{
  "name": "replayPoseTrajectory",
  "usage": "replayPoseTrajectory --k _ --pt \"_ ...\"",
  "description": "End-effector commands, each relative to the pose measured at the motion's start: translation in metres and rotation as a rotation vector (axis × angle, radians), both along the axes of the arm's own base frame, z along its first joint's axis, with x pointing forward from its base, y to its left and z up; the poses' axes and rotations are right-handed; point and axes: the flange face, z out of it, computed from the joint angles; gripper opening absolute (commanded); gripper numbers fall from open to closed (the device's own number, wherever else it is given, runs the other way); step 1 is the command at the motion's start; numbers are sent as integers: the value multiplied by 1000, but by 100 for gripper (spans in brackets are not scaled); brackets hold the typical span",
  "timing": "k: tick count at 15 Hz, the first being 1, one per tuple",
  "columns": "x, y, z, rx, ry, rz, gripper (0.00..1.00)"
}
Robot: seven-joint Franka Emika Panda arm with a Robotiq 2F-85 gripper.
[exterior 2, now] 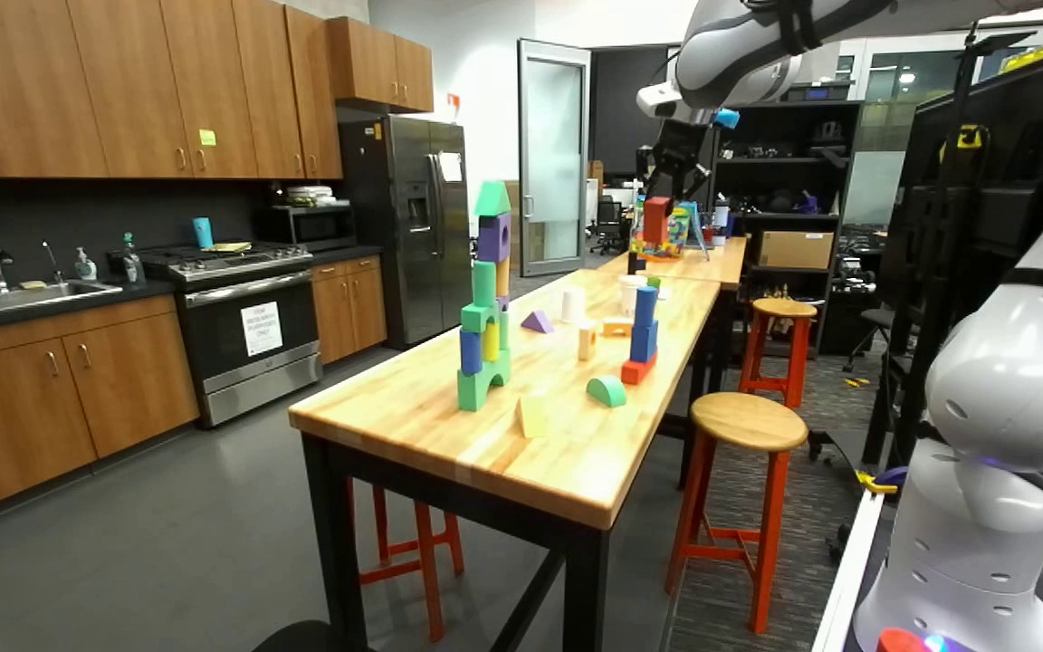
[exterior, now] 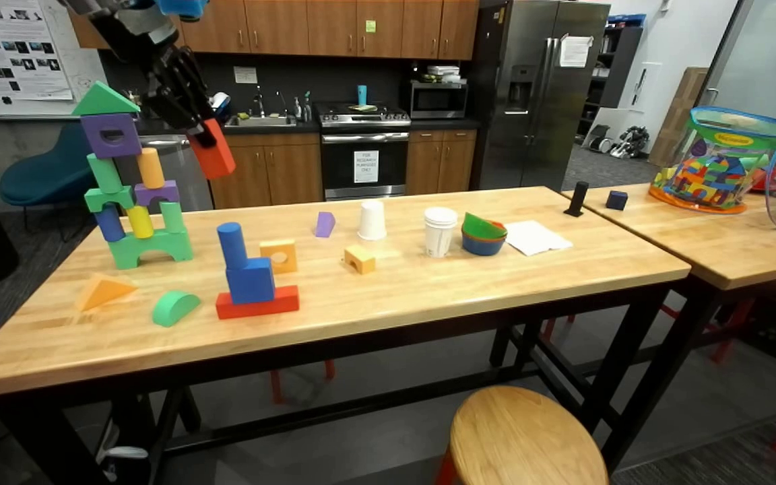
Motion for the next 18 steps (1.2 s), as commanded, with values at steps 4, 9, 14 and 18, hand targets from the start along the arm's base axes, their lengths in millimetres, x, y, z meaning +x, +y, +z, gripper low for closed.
replayPoseTrajectory --k 4,9,14,18 --pt "-2 -10 4 67 1 -8 19" --pt "4 -17 1 55 15 -25 19" --pt "15 -30 -4 37 21 -22 19" --pt "27 -38 -9 40 38 0 19"
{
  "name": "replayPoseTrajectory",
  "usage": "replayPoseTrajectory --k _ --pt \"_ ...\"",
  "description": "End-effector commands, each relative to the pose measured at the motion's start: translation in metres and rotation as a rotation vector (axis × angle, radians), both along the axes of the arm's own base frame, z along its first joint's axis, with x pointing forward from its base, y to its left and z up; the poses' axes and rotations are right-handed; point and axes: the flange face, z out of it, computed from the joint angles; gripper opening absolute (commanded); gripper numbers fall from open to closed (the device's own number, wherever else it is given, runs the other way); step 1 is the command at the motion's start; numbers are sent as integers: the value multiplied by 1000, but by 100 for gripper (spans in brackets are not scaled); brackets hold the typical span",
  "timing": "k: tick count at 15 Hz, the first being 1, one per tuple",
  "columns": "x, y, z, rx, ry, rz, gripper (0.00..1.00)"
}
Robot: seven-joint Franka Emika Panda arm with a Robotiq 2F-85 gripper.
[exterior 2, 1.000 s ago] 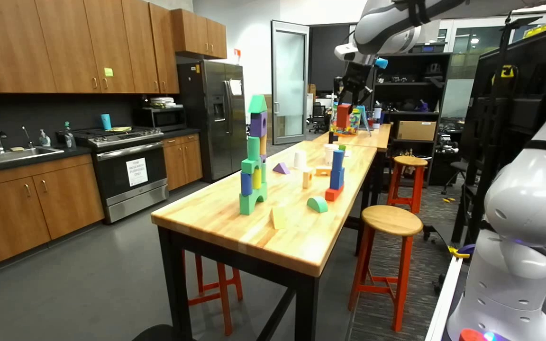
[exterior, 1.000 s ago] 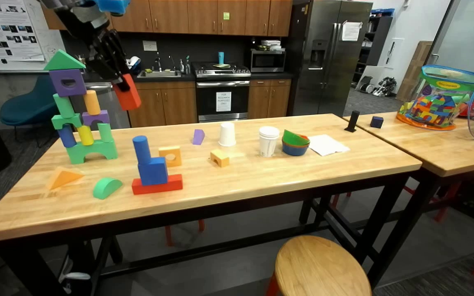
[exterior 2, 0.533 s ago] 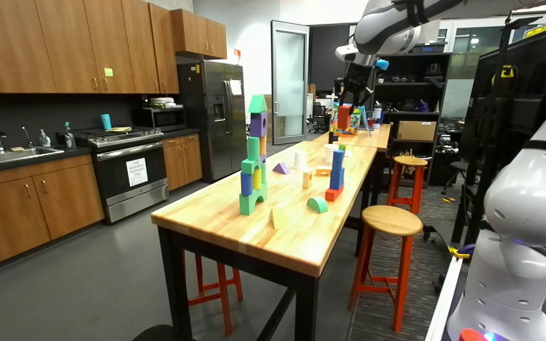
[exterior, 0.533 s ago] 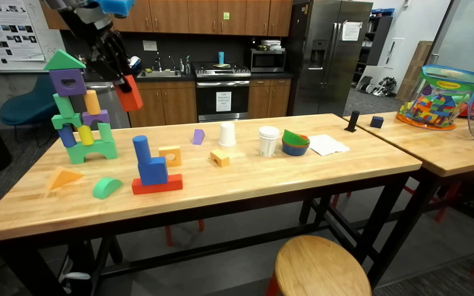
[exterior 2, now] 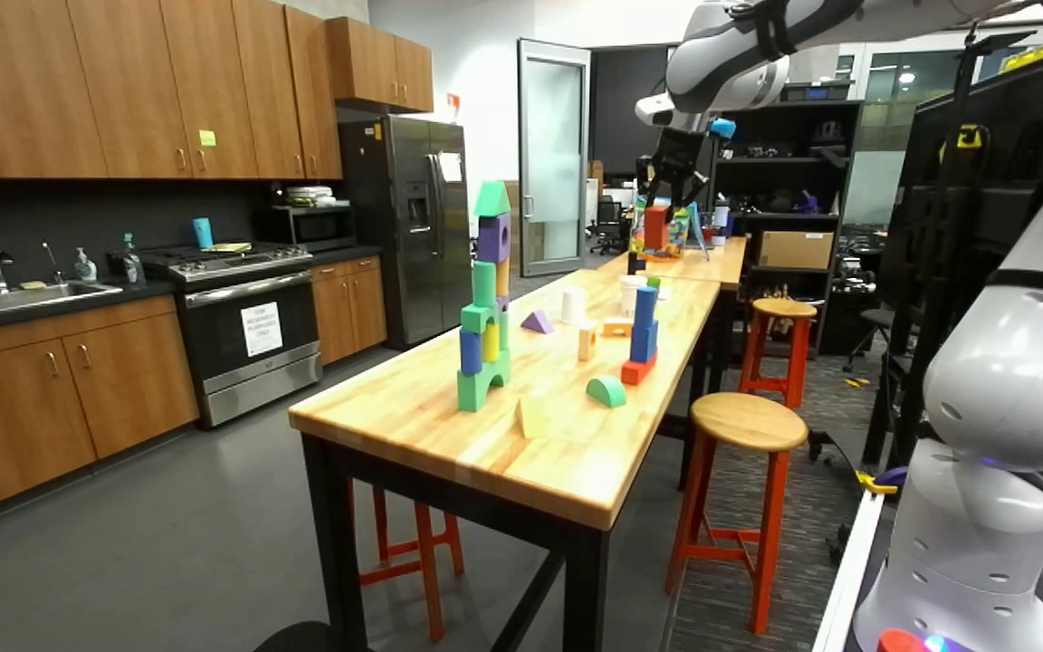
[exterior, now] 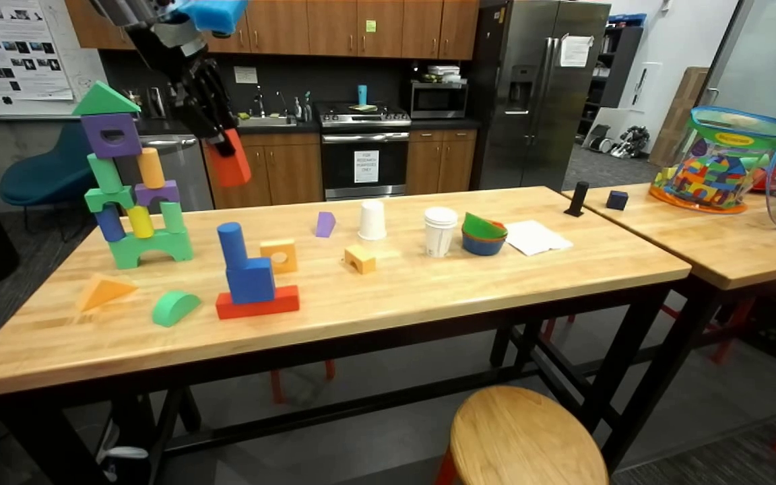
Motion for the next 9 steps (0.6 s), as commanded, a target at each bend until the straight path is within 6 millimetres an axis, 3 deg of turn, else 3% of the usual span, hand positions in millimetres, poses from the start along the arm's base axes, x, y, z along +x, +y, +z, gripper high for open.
replayPoseTrajectory --k 1,9 --pt "14 -12 0 7 2 30 19" --pt "24 -40 -8 82 -3 71 19"
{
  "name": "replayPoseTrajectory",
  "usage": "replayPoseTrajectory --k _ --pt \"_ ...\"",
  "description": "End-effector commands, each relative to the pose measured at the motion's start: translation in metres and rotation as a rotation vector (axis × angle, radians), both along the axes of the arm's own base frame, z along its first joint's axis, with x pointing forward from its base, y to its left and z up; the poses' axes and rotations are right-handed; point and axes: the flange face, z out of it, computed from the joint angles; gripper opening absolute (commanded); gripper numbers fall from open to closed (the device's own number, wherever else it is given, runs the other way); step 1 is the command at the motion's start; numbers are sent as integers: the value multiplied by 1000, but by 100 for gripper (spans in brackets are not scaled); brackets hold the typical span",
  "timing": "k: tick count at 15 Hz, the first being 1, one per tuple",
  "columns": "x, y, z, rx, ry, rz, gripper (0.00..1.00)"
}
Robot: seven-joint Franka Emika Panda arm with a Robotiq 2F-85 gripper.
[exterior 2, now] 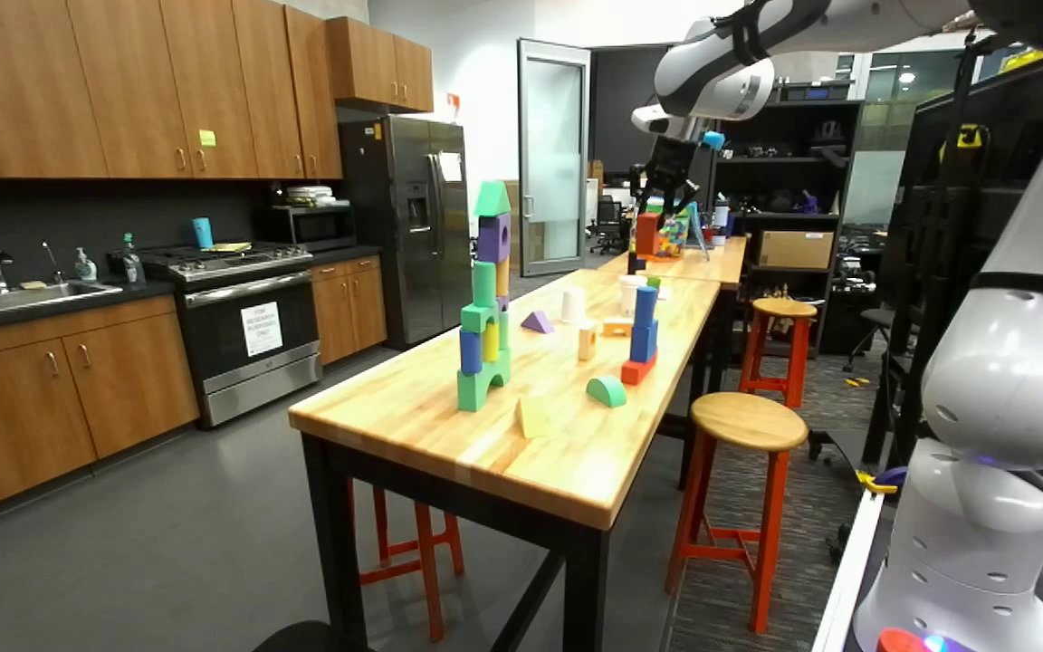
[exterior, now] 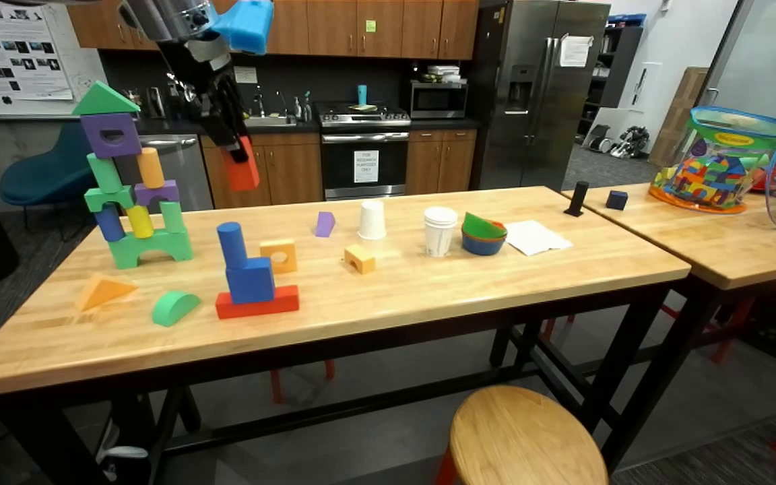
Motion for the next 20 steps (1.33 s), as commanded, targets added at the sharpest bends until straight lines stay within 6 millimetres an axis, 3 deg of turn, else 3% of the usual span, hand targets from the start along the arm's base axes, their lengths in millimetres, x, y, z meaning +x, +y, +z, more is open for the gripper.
replayPoseTrajectory --k 1,6,20 --pt "5 -22 4 24 -7 10 19" --pt "9 -36 -4 10 5 13 19" --pt "17 -41 -29 0 53 27 19"
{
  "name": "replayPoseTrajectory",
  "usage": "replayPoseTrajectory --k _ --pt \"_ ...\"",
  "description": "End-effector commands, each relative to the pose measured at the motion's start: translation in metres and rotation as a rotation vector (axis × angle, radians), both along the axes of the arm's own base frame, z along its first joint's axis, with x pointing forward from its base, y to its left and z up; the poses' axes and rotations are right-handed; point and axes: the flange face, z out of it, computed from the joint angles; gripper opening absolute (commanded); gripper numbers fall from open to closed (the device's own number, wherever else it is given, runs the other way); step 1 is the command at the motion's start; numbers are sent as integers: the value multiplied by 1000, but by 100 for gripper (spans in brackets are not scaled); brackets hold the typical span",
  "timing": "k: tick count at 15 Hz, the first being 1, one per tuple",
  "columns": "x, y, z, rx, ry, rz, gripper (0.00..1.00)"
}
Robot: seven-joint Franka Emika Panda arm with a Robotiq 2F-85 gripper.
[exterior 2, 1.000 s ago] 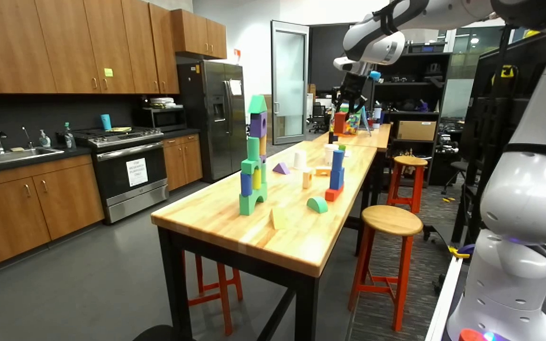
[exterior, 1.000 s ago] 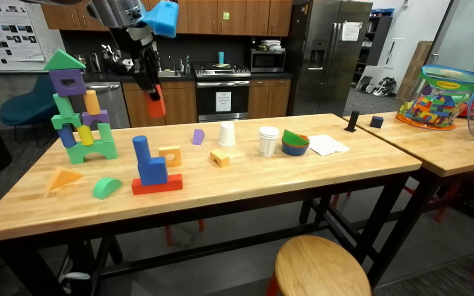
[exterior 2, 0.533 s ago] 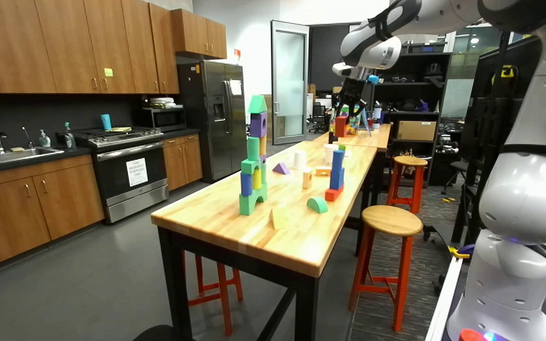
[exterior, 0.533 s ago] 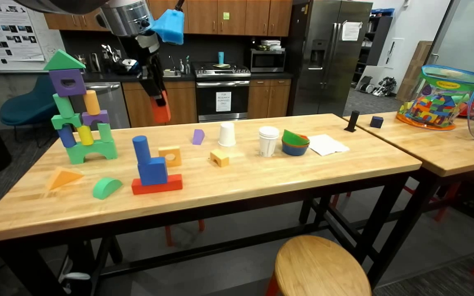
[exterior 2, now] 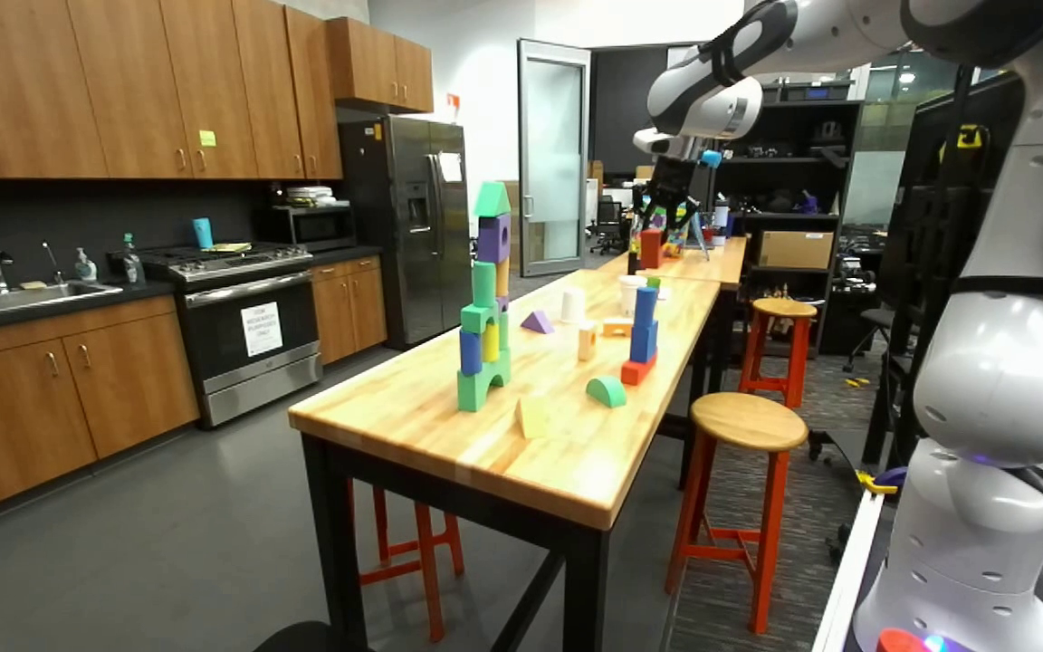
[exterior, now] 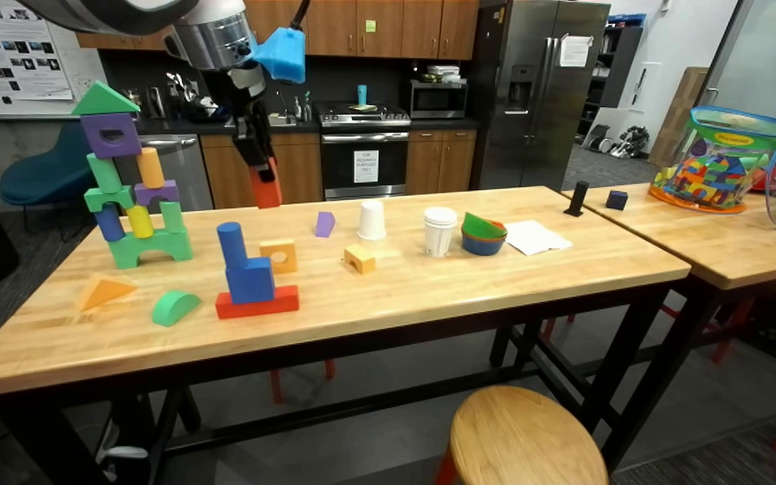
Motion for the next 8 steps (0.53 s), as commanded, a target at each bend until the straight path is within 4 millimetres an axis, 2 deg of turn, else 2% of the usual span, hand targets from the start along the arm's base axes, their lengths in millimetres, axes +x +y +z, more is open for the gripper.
replayPoseTrajectory --k 1,8 --pt "3 -5 -1 -11 4 10 19" --pt "10 -4 -27 -9 63 5 19"
